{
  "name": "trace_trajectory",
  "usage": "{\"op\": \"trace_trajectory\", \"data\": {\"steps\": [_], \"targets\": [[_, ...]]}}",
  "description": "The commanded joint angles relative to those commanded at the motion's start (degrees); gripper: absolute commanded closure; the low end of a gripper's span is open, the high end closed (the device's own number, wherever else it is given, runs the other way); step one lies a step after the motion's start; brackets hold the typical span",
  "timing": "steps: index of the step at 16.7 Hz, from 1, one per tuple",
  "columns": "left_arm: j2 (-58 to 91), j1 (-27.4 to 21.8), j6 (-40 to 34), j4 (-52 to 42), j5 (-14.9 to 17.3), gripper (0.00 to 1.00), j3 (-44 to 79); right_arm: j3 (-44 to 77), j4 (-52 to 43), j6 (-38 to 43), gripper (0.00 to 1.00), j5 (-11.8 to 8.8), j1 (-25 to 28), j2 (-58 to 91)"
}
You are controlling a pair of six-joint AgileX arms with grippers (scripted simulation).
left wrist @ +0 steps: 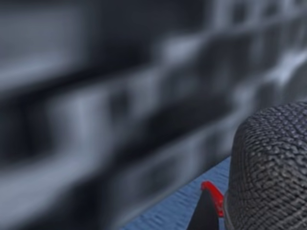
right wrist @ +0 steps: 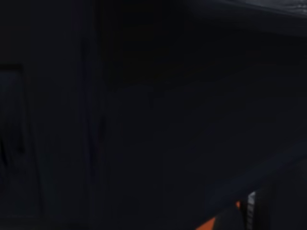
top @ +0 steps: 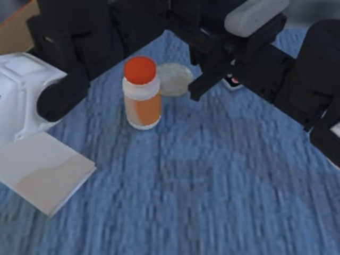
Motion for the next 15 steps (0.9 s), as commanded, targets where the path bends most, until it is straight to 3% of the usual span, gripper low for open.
{"op": "trace_trajectory", "data": {"steps": [8, 15], "targets": [[0.0, 0.0, 0.0, 0.0, 0.0, 1.0, 0.0, 0.0, 0.0, 0.0, 1.0, 0.0, 0.0, 0.0], [0.0, 0.0, 0.0, 0.0, 0.0, 1.0, 0.0, 0.0, 0.0, 0.0, 0.47, 0.0, 0.0, 0.0]]}}
